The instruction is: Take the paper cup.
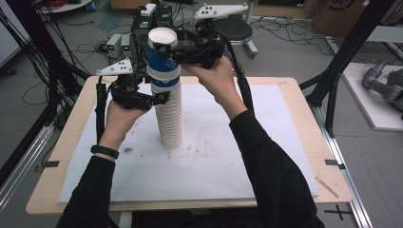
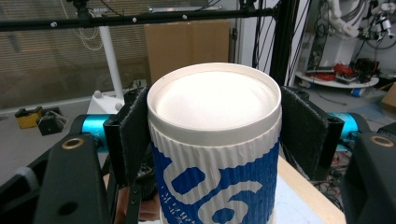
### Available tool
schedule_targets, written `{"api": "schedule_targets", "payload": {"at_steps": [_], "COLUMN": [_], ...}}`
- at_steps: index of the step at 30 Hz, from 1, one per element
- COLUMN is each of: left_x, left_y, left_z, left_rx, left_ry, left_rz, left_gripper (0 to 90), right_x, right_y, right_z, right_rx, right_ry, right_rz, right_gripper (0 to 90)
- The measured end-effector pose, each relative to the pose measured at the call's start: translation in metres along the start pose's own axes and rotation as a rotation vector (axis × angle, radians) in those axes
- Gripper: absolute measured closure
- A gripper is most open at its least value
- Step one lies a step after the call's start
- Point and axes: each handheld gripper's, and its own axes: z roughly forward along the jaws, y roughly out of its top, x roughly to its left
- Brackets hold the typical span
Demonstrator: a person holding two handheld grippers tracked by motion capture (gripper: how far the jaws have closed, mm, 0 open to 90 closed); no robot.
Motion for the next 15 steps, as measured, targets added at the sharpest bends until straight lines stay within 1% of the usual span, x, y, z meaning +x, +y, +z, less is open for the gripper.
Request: {"api": "schedule_targets", "payload": {"at_steps": [1, 3, 11, 12, 14, 15], "left_x": [0.0, 0.0, 0.001, 0.001, 0.001, 0.001], "left_y": [0.0, 0.0, 0.0, 0.0, 0.0, 0.0], "left_z": [0.0, 0.0, 0.0, 0.0, 0.0, 0.0], "left_rx": [0.0, 0.001, 0.005, 0.005, 0.004, 0.003], "left_ry": [0.0, -0.001, -0.001, -0.001, -0.001, -0.002], "left_rz": [0.0, 0.001, 0.003, 0.003, 0.003, 0.002], "left_gripper": [10.6, 10.6, 10.6, 10.6, 10.6, 10.6], "right_x": [0.001, 0.001, 0.004, 0.004, 0.005, 0.005], "right_y": [0.002, 0.003, 0.012, 0.012, 0.015, 0.015], "right_z": [-0.003, -0.004, -0.017, -0.017, -0.022, -0.022], "right_rx": [-0.019, -0.025, -0.075, -0.075, -0.096, -0.096], "right_ry": [0.003, 0.005, 0.0, 0.0, -0.002, -0.002], "right_rz": [-0.001, 0.003, -0.013, -0.013, -0.016, -0.016], "right_gripper": [29.6, 29.6, 29.6, 29.6, 29.7, 29.7]}}
